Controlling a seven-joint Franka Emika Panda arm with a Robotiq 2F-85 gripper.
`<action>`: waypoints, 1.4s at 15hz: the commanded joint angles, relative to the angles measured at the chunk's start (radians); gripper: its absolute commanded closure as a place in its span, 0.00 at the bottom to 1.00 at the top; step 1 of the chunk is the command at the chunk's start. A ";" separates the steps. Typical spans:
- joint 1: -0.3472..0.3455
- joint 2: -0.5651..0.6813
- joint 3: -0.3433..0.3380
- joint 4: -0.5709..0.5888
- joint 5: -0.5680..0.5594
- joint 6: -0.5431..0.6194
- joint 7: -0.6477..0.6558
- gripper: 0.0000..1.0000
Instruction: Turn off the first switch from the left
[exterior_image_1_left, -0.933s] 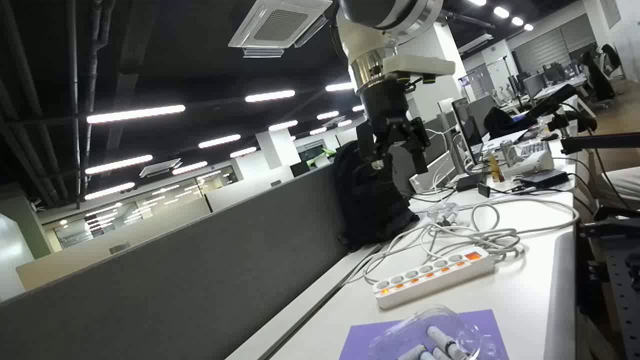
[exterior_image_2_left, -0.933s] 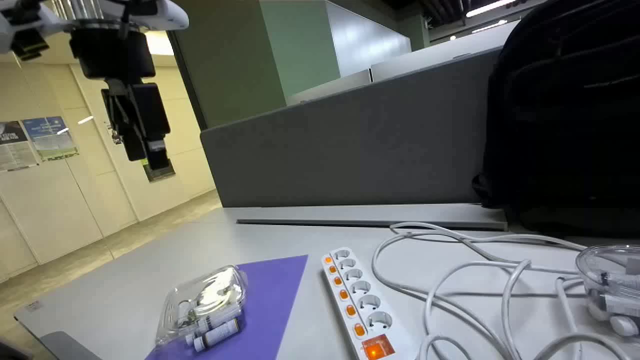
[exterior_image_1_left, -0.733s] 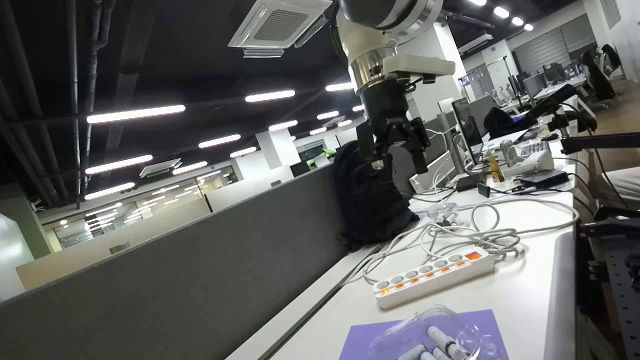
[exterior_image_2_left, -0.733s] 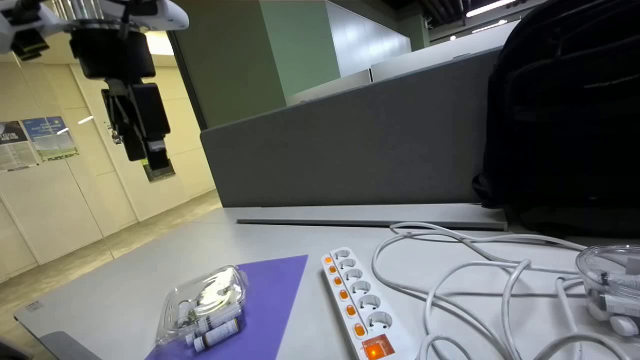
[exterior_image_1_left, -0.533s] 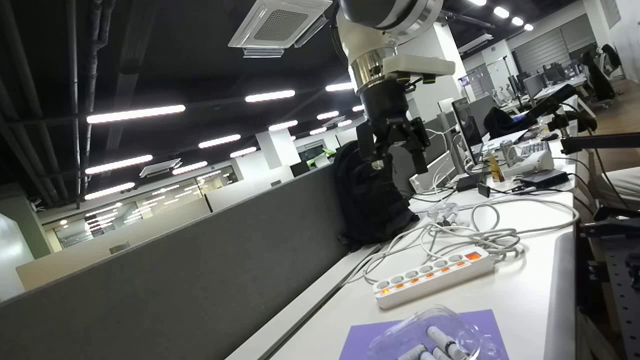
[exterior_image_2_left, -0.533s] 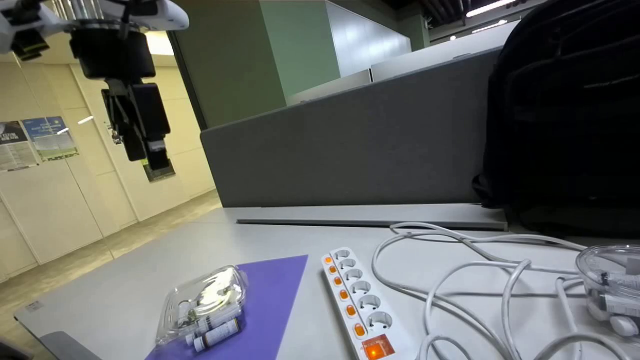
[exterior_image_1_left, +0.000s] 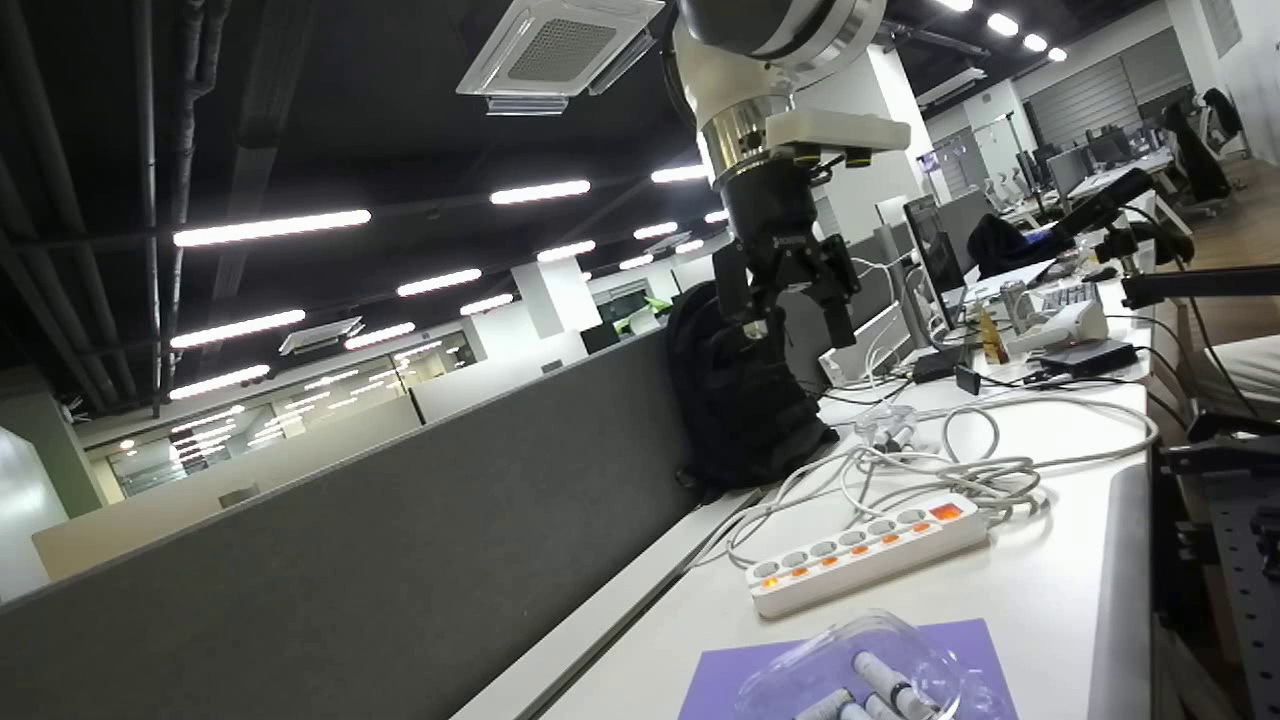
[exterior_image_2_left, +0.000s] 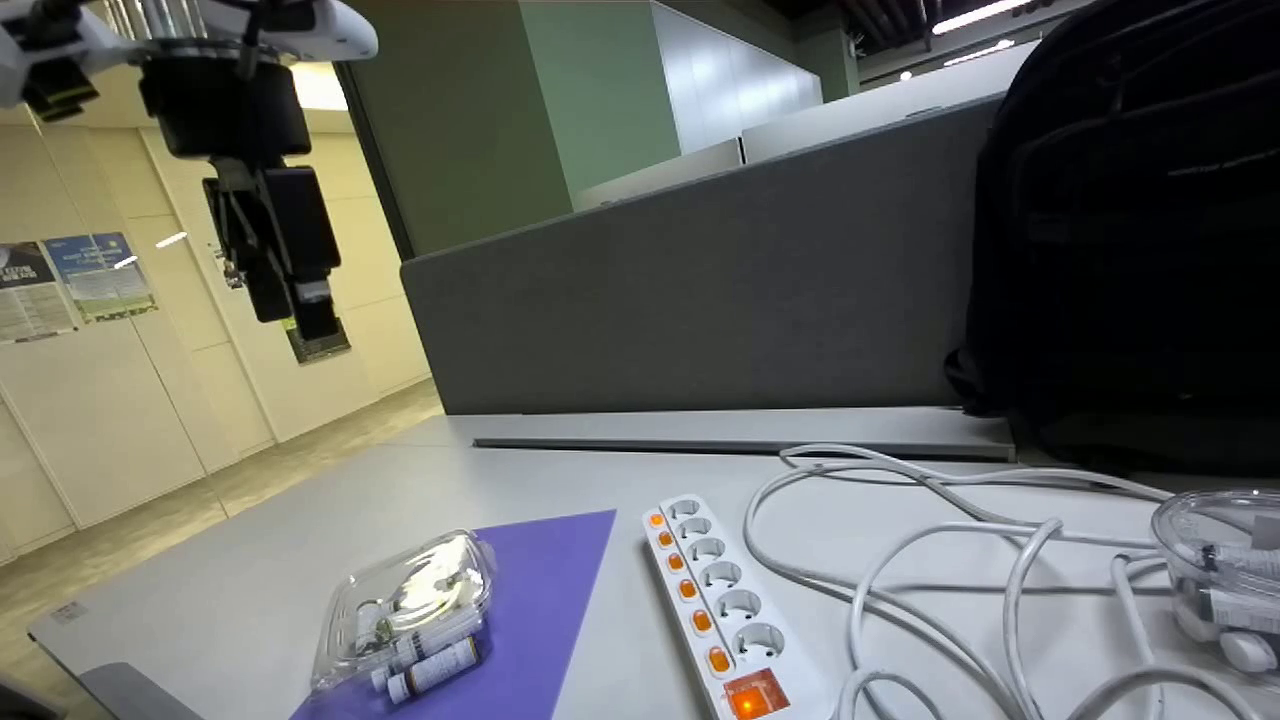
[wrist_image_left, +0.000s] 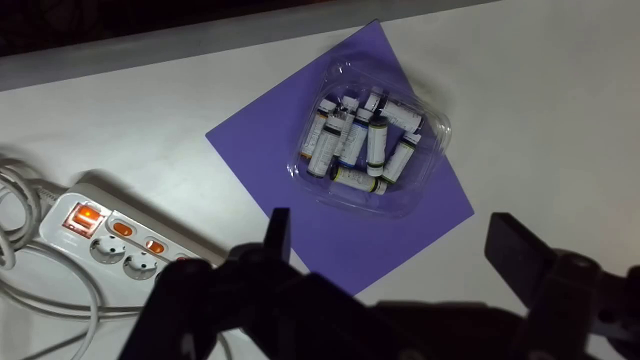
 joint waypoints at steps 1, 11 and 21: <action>-0.019 -0.008 0.013 -0.010 -0.015 0.047 0.006 0.00; -0.233 0.248 0.017 0.074 -0.141 0.556 0.168 0.25; -0.225 0.583 -0.002 0.352 -0.326 0.422 0.353 0.90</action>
